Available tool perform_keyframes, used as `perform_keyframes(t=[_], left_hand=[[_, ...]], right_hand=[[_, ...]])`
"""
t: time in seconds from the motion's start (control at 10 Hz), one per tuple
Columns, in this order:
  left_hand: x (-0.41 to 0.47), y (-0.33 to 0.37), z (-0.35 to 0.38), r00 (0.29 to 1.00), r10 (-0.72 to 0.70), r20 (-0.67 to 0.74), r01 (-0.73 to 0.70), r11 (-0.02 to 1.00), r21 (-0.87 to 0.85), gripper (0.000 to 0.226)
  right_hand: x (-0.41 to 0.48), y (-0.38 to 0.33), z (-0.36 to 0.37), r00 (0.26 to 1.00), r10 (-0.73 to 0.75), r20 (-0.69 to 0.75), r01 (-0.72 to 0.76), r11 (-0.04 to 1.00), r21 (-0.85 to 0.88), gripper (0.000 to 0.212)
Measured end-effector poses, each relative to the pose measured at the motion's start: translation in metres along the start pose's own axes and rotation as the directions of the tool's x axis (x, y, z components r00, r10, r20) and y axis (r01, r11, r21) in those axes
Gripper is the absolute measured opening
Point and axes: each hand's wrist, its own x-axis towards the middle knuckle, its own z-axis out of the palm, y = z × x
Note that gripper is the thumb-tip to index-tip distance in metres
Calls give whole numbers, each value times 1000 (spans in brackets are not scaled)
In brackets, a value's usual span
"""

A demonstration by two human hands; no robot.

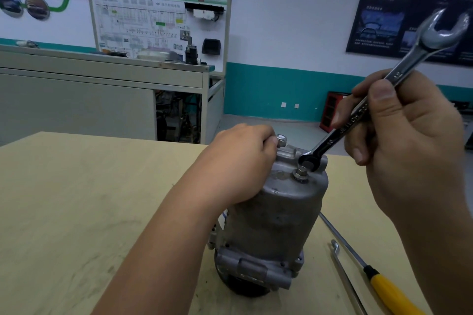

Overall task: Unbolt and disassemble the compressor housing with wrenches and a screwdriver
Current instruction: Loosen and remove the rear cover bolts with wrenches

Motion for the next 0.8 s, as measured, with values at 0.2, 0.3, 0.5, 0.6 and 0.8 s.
perform_keyframes(t=[0.2, 0.3, 0.5, 0.6, 0.8], left_hand=[[0, 0, 0, 1000, -2, 3, 2, 1000, -9, 31], [1, 0, 0, 1000, -4, 5, 4, 1000, -5, 31], [0, 0, 0, 1000, -4, 9, 4, 1000, -4, 32], [1, 0, 0, 1000, -3, 5, 3, 1000, -2, 32], [0, 0, 0, 1000, 0, 5, 0, 1000, 1, 32]], right_hand=[[-2, 1, 2, 1000, 13, -14, -12, 1000, 19, 18], [-1, 1, 3, 1000, 7, -13, -7, 1000, 5, 18], [-2, -1, 0, 999, -33, -20, 33, 999, -13, 19], [-3, -1, 0, 999, -40, -12, 40, 999, -10, 19], [-5, 1, 1, 1000, -26, -14, 26, 1000, -4, 18]])
